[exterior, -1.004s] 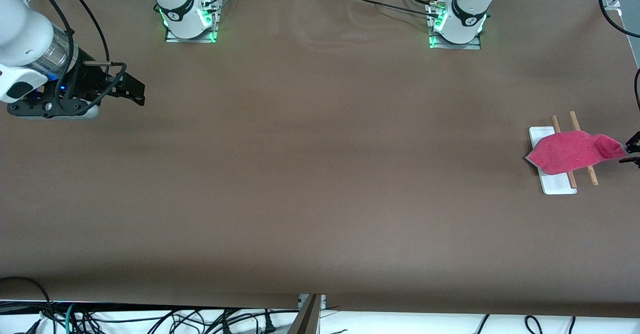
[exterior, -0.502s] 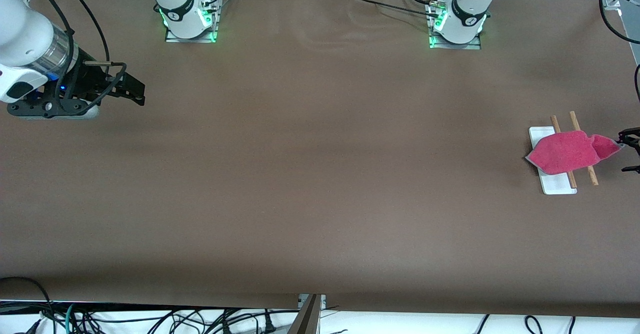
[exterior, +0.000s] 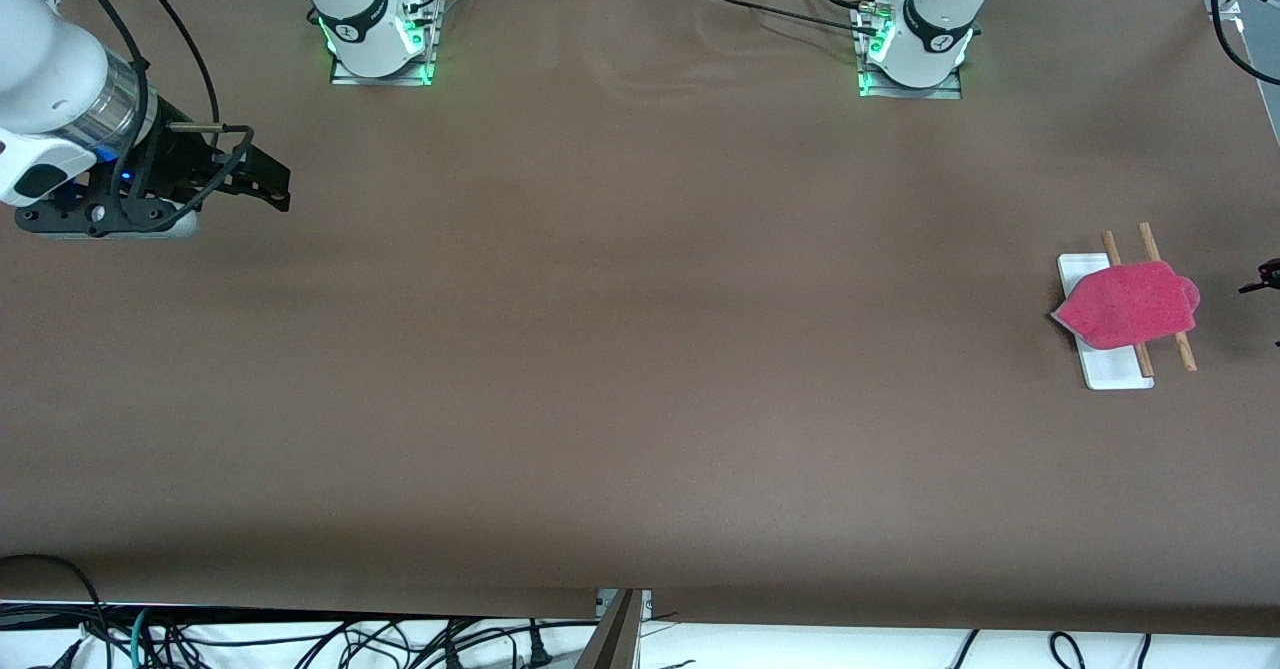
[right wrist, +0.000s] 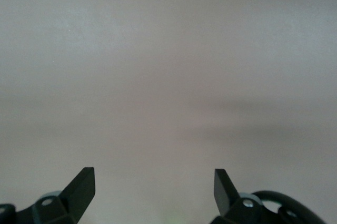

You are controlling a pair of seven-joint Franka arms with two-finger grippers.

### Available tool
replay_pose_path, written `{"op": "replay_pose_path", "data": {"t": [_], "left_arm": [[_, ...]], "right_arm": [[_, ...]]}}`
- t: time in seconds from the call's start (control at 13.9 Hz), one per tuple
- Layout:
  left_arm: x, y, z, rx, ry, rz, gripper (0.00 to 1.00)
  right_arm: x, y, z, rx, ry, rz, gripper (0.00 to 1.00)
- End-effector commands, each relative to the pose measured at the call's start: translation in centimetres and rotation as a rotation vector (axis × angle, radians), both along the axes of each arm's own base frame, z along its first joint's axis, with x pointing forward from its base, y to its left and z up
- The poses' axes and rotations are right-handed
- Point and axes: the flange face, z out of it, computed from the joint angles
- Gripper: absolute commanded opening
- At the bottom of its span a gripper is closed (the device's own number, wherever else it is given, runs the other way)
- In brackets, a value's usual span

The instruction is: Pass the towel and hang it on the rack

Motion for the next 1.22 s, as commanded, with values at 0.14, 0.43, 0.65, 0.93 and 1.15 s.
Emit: {"op": "replay_pose_path", "data": {"t": [0.14, 0.43, 0.65, 0.93, 1.15], "left_arm": [[4.2, -5.1, 12.3, 0.085, -0.128, 0.037, 1.0], [7.3, -12.7, 16.7, 0.065, -0.129, 0.217, 1.0], [9.6, -19.4, 17.7, 0.058, -0.082, 0.383, 1.0], [11.0, -25.9, 18.2, 0.046, -0.02, 0.601, 1.0], [9.8, -33.1, 21.7, 0.076, -0.011, 0.766, 1.0]], "right_arm": [[-0.2, 0.0, 0.1, -0.005, 0.007, -0.009, 1.0], [-0.2, 0.1, 0.1, -0.005, 0.005, -0.009, 1.0], [-0.2, 0.1, 0.1, -0.005, 0.005, -0.009, 1.0], [-0.2, 0.1, 0.1, -0.005, 0.005, -0.009, 1.0], [-0.2, 0.1, 0.2, -0.004, 0.004, -0.009, 1.0]]}}
